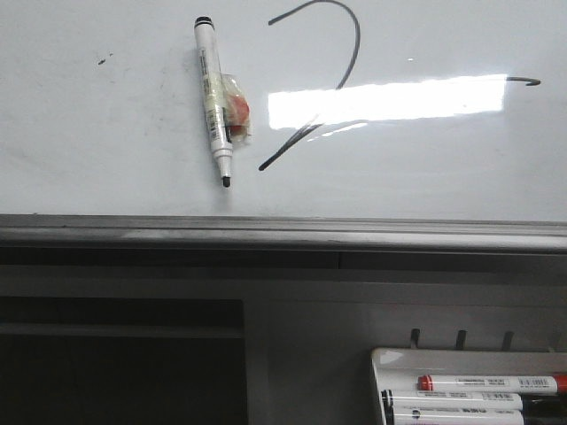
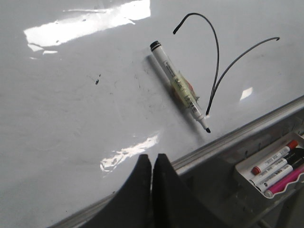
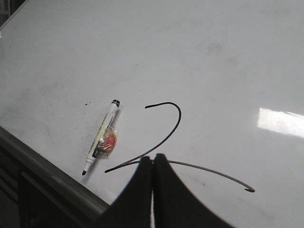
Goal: Write number 2 on whiteboard
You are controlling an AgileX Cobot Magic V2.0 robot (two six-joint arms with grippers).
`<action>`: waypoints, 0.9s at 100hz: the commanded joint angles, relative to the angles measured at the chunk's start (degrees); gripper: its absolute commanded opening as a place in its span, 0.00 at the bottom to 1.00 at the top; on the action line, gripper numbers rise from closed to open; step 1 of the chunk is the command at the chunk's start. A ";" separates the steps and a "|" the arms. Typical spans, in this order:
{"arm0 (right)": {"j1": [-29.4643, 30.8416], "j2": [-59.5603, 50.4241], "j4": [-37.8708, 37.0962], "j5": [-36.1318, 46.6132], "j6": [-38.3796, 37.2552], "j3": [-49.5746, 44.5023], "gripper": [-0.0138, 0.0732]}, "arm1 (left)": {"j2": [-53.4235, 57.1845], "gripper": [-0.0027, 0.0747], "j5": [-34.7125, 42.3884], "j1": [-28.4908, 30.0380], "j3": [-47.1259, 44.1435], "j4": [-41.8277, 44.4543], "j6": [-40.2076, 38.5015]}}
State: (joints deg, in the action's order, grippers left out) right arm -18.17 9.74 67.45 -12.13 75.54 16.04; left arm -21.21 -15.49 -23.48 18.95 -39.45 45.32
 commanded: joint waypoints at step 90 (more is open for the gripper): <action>0.28 0.41 1.03 1.51 0.09 1.43 0.07 | 22.93 0.01 -1.00 11.44 -19.54 28.17 -37.91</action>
State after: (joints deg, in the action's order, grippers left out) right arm -18.17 9.74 67.45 -12.13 75.54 16.04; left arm 0.26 -19.16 -12.20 -0.07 -11.04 7.93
